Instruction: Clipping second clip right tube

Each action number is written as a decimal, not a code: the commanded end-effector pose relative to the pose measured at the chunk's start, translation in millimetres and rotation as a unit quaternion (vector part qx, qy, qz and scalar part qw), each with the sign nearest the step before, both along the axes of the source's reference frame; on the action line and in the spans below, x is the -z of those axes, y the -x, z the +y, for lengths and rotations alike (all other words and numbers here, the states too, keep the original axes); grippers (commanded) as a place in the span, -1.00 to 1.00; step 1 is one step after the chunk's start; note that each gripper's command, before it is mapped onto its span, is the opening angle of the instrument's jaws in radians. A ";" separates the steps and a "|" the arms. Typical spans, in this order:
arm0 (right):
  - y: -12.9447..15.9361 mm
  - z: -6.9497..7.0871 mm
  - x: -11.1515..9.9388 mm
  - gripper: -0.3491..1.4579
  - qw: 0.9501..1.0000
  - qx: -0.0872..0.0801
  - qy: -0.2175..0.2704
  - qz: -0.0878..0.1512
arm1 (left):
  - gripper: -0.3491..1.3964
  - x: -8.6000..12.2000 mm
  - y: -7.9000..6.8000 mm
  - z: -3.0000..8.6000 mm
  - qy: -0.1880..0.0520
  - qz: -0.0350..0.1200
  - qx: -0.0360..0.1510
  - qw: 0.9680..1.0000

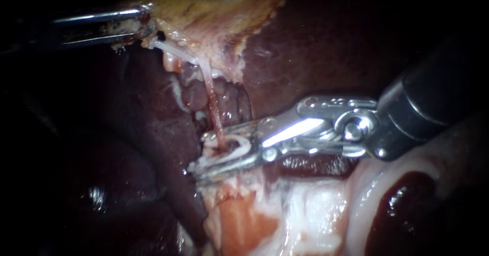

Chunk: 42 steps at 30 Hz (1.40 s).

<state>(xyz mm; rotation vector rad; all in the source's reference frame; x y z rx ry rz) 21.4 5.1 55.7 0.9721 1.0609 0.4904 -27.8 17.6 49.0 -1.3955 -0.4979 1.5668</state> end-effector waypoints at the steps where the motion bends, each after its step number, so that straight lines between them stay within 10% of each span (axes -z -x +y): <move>1: -0.1 0.0 0.1 -0.09 1.000 0.000 -0.010 0.016 | -1.00 0.0 0.0 0.0 0.000 0.000 0.000 1.000; 10: -0.4 -0.7 2.2 -0.09 0.996 -0.022 -0.049 0.073 | -1.00 -0.1 0.0 0.0 0.000 0.000 0.000 1.000; 21: 0.2 -1.4 3.7 -0.19 0.996 -0.016 -0.050 0.076 | -1.00 -0.1 0.0 0.0 0.000 0.000 0.000 1.000; 42: 1.8 -1.3 3.4 -1.00 0.996 -0.013 -0.051 0.078 | -1.00 -0.2 0.1 0.0 0.000 0.000 0.001 1.000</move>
